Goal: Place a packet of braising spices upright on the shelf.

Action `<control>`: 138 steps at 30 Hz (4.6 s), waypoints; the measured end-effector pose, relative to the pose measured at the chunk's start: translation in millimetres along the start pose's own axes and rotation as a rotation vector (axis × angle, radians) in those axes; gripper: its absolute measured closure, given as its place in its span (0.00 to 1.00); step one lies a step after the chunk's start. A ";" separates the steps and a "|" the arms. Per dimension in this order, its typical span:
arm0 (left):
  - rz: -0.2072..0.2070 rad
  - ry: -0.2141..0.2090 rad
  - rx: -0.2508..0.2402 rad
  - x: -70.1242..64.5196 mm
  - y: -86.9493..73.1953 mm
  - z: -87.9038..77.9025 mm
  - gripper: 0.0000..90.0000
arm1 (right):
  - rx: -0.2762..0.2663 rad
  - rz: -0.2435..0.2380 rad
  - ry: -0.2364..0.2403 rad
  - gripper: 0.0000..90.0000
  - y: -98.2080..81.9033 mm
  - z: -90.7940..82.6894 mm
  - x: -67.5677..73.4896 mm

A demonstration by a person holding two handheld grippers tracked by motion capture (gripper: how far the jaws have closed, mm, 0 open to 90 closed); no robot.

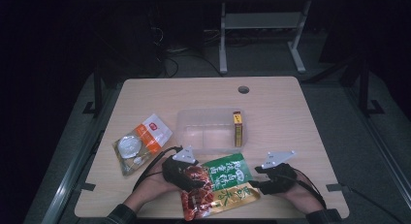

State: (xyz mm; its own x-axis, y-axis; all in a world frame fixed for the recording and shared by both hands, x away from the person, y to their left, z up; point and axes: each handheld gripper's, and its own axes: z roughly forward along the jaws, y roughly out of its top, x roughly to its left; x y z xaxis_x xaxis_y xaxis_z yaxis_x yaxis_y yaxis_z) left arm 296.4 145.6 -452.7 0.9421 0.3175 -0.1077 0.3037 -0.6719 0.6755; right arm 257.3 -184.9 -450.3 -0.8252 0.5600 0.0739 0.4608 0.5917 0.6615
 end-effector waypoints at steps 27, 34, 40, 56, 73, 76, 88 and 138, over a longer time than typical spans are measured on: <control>0.045 -0.007 0.025 2.9 2.2 16.7 0.41 | -0.040 -0.002 -0.019 0.46 -7.9 -8.0 4.0; 0.087 0.006 0.084 -8.6 9.9 16.9 0.81 | -0.051 0.000 -0.034 0.46 -7.7 -9.5 3.7; 0.037 0.011 0.076 -8.4 9.6 17.1 0.93 | -0.068 0.004 -0.048 0.46 -7.5 -11.8 2.5; -0.008 -0.020 0.025 -3.7 8.0 1.9 0.99 | -0.109 0.006 -0.074 0.40 -6.6 -18.6 0.4; -0.045 0.088 -0.185 0.6 6.7 -61.1 0.99 | -0.146 0.040 -0.019 0.35 -4.4 -22.5 3.3; -0.053 0.109 -0.217 3.3 5.5 -71.9 0.99 | -0.142 0.035 -0.003 0.36 -3.2 -19.2 7.0; -0.101 0.155 -0.318 10.1 5.2 -96.9 0.99 | -0.201 0.007 0.096 0.30 20.0 -1.4 23.8; -0.129 0.146 -0.380 0.1 -6.0 -97.8 0.95 | -0.387 0.049 0.298 0.99 90.3 21.9 17.3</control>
State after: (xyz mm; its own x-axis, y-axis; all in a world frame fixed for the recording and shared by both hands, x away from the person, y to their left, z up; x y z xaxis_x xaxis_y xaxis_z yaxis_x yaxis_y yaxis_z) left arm 280.9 215.1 -385.4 0.8617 0.4922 -0.1232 0.3179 -0.3344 0.8872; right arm 291.7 -109.1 -405.6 -0.8892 0.3583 0.2845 0.3926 0.2785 0.8765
